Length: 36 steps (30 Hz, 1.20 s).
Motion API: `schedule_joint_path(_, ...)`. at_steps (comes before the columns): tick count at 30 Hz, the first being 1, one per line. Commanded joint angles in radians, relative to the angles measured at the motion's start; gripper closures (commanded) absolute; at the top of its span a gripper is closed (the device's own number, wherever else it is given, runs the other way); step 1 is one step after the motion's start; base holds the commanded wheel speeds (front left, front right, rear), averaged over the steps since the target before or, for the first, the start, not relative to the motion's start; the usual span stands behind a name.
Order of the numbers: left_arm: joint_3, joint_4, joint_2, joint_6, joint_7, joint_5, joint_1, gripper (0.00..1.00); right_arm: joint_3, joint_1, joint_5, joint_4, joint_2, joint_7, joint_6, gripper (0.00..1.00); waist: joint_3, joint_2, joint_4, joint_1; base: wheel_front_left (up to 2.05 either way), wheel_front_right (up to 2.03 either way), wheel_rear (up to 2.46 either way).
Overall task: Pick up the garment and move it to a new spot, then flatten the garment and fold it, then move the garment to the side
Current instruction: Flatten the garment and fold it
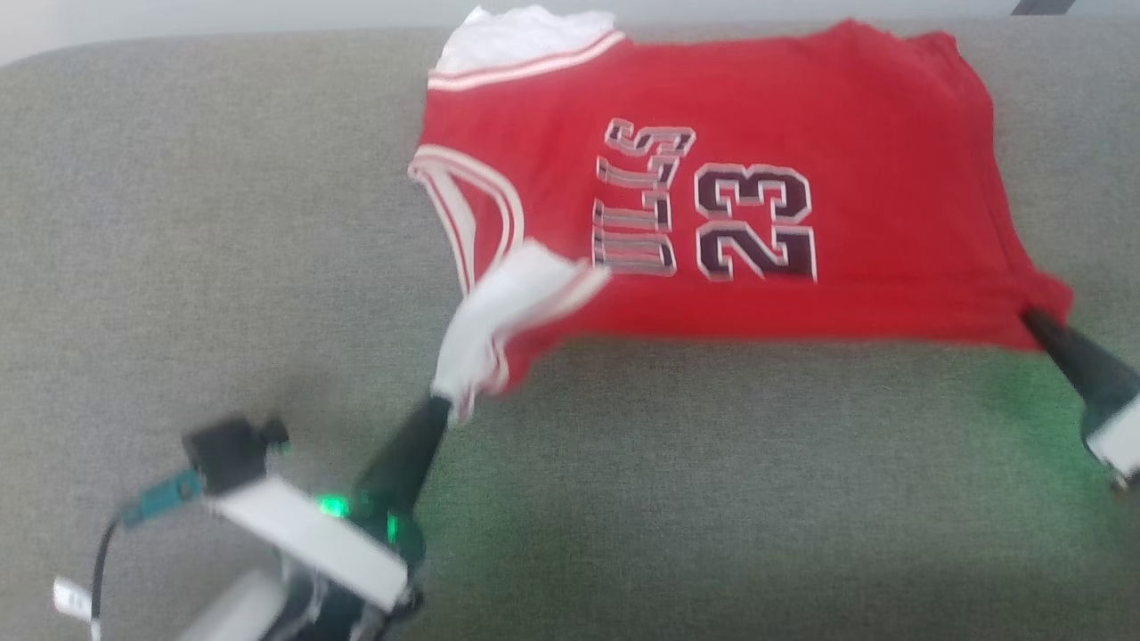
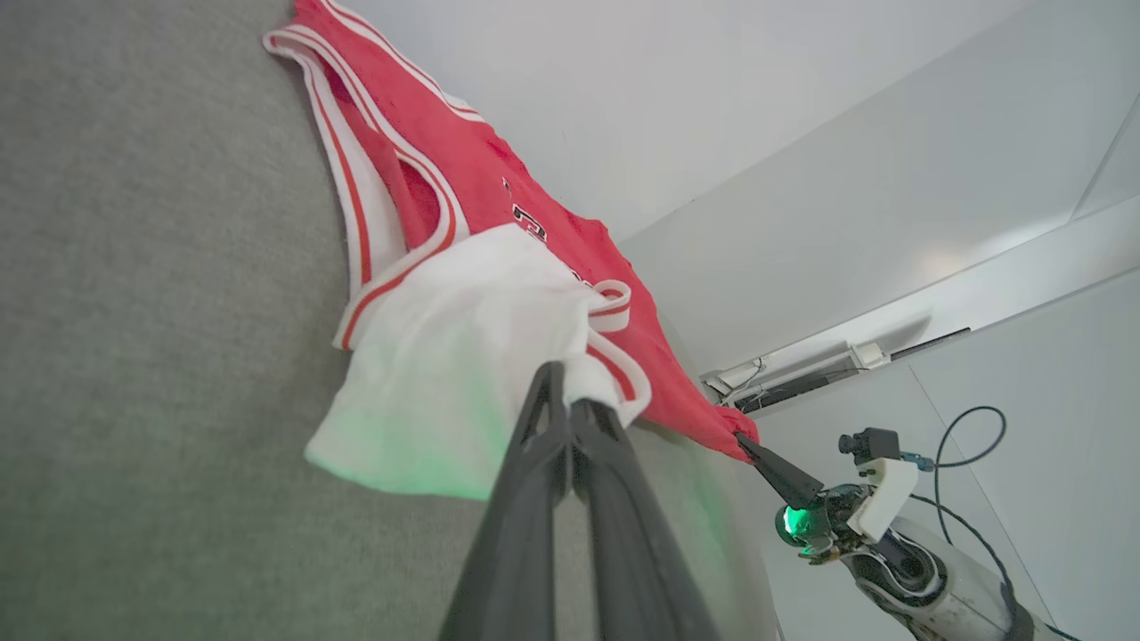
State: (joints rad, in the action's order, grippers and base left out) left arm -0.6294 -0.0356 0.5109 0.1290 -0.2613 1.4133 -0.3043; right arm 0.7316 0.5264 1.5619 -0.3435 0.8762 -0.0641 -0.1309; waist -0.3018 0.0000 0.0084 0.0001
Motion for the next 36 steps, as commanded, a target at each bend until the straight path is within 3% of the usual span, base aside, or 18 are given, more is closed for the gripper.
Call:
schedule_joint_path(1, -0.003, 0.039, 0.016, 0.002, -0.005, -0.023, 0.057, 1.00, -0.004, -0.053, 0.021, 0.038, 0.036, 0.001, 0.000, 1.00, 0.005, 0.0000, -0.003, -0.0001, 0.00, 0.00, 0.00)
schedule_joint_path(9, -0.005, 0.180, 0.066, 0.002, -0.005, -0.074, 0.236, 1.00, -0.013, -0.207, 0.072, 0.194, 0.162, -0.039, 0.000, 1.00, -0.007, 0.0000, -0.003, -0.0001, 0.00, 0.00, 0.00)
schedule_joint_path(16, -0.016, 0.205, 0.069, 0.002, -0.002, -0.114, 0.167, 1.00, -0.032, -0.224, 0.090, 0.243, 0.197, -0.087, 0.000, 1.00, 0.002, 0.0000, 0.007, -0.0001, 0.00, 0.00, 0.00)
schedule_joint_path(25, -0.030, 0.069, 0.028, 0.002, 0.051, -0.056, -0.125, 1.00, -0.047, -0.081, 0.083, 0.170, 0.119, -0.084, 0.000, 1.00, -0.009, 0.0000, -0.016, -0.0001, 0.00, 0.00, 0.00)
schedule_joint_path(36, -0.054, -0.200, -0.016, 0.002, 0.036, -0.011, -0.299, 1.00, 0.006, 0.104, 0.009, -0.050, -0.065, -0.055, 0.000, 1.00, -0.103, 0.0000, -0.067, -0.0001, 0.00, 0.00, 0.00)
